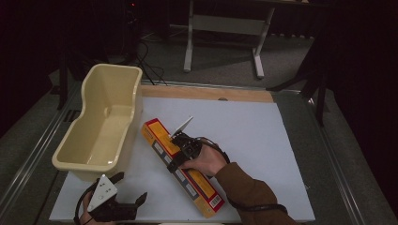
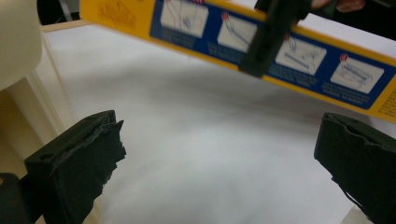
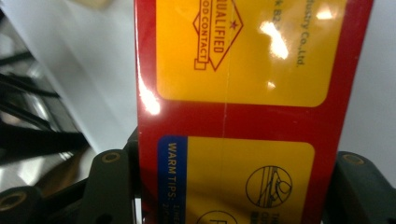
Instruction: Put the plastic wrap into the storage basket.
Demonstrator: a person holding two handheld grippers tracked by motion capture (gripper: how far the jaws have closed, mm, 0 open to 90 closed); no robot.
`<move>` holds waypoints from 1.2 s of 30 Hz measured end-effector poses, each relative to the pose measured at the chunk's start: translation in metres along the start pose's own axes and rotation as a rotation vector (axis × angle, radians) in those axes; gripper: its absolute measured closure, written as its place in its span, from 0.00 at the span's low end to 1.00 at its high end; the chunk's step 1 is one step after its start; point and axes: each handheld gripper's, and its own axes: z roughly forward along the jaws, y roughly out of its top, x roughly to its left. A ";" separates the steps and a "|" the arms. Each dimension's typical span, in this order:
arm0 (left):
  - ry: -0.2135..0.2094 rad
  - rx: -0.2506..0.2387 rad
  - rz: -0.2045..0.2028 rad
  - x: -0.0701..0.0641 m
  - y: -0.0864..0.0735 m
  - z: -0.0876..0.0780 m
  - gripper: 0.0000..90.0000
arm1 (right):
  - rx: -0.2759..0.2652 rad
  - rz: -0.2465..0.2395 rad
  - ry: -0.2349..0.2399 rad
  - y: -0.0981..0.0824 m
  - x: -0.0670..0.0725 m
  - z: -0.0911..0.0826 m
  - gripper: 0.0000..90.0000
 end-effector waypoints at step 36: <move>-0.003 -0.001 0.002 -0.001 0.000 0.001 0.01 | -0.271 0.125 0.220 0.041 0.011 -0.056 0.46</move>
